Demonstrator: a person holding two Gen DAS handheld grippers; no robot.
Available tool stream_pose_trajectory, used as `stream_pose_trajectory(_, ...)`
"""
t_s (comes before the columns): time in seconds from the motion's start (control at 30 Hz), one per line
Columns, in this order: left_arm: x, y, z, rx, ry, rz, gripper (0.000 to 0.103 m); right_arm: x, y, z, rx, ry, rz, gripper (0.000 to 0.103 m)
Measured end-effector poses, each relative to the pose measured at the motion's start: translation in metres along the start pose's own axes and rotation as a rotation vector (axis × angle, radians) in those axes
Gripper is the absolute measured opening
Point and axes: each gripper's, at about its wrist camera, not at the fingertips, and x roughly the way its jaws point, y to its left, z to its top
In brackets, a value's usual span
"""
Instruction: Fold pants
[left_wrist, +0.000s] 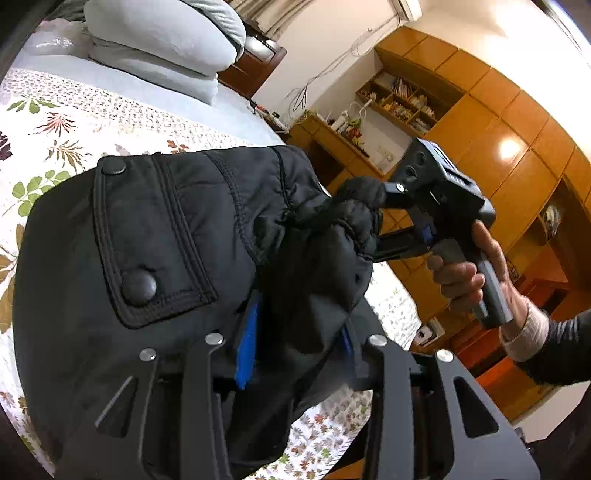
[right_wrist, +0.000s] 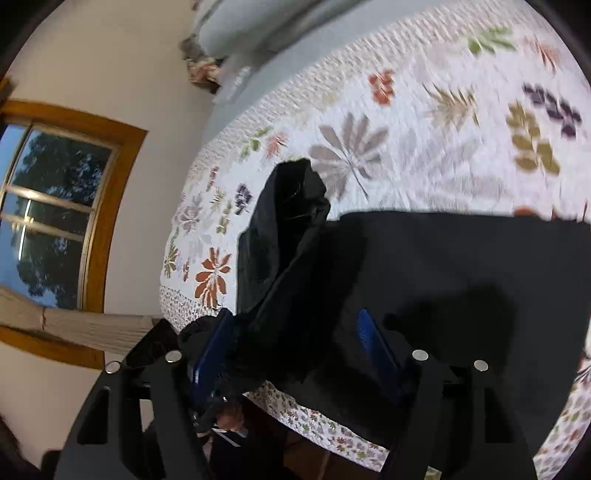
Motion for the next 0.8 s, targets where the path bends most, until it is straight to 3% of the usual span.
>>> stream_pose_trajectory(0.07,0.005,-0.004,-0.001,0.025,0.022,0.017,0.038,0.006,-0.013,0.002,0.049,0.008,0.03,0.074)
stream_pose_trajectory(0.13,0.009,-0.006,-0.001,0.047,0.039,0.04,0.038,0.012,-0.025,0.003,0.124,0.029,0.128,0.075)
stream_pose_trajectory(0.2,0.014,-0.012,0.0,0.078,0.057,0.063,0.04,0.014,-0.03,0.004,0.17,0.029,0.168,0.076)
stream_pose_trajectory(0.3,0.022,-0.019,0.002,0.106,0.097,0.091,0.064,0.02,-0.025,0.009,0.134,0.033,0.123,0.077)
stream_pose_trajectory(0.33,0.023,-0.023,0.002,0.118,0.101,0.117,0.081,0.024,-0.022,0.01,0.117,0.042,0.116,0.077)
stream_pose_trajectory(0.37,0.023,-0.028,0.002,0.133,0.1,0.138,0.089,0.031,-0.017,0.01,0.085,0.06,0.082,0.077)
stream_pose_trajectory(0.47,0.024,-0.033,0.004,0.134,0.122,0.158,0.091,0.043,-0.01,0.011,0.031,0.071,0.021,0.077)
stream_pose_trajectory(0.57,0.023,-0.033,0.005,0.114,0.146,0.196,0.092,0.05,-0.009,0.01,-0.009,0.077,-0.032,0.062)
stream_pose_trajectory(0.63,0.021,-0.036,0.008,0.112,0.155,0.233,0.092,0.05,-0.011,0.009,-0.032,0.064,-0.071,0.03)
stream_pose_trajectory(0.8,0.013,-0.046,0.014,0.149,0.146,0.286,0.094,0.038,-0.01,0.003,-0.072,0.035,-0.017,0.02)
